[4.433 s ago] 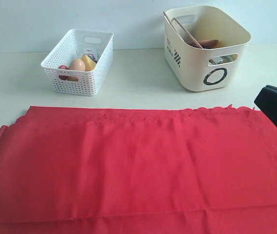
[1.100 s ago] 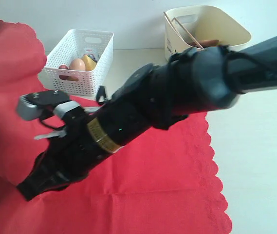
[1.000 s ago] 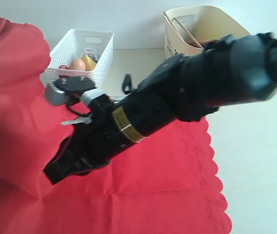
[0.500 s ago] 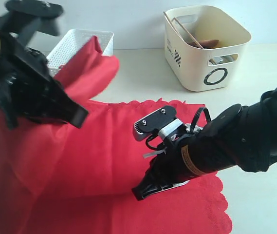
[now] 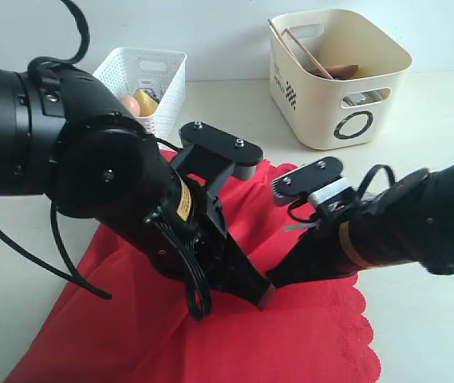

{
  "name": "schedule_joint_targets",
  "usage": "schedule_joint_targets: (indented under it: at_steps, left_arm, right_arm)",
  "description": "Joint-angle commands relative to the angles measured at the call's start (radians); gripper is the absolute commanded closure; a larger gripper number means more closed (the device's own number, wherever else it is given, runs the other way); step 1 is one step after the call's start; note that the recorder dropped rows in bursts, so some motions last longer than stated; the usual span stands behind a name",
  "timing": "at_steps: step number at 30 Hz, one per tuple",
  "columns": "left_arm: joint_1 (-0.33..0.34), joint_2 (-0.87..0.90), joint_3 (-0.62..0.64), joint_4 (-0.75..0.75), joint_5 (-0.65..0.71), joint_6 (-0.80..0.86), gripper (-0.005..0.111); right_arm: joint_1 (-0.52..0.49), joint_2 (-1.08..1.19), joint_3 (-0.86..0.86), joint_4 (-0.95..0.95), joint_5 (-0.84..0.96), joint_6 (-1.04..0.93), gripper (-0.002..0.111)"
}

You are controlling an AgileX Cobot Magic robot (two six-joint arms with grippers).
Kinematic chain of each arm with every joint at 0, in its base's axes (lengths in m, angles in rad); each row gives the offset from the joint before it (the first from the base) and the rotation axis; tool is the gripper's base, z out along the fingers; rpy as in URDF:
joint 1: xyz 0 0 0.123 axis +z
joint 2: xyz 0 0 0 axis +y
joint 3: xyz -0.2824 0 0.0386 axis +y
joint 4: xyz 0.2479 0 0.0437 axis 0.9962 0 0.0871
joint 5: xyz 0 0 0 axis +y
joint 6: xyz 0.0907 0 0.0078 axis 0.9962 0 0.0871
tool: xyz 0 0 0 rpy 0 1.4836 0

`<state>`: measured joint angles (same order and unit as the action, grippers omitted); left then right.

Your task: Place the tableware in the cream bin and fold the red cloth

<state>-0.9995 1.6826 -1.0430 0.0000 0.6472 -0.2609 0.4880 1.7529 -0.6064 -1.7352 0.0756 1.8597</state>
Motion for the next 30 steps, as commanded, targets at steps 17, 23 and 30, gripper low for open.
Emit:
schedule_joint_targets:
  at_steps: [17,23,30]
  left_arm:
    - [-0.069,0.126,-0.049,-0.049,-0.339,-0.011,0.051]
    - [-0.064,0.086,-0.061,-0.037,-0.275,0.071,0.003]
    - [0.020,-0.084,-0.012,0.066,-0.048,0.082,0.042]
  right_arm:
    - [-0.148,-0.467,0.111,0.166,0.271,-0.010,0.108]
    - [-0.148,-0.443,0.111,0.166,0.267,-0.010,0.108]
    - [-0.148,-0.443,0.111,0.165,0.240,-0.010,0.108]
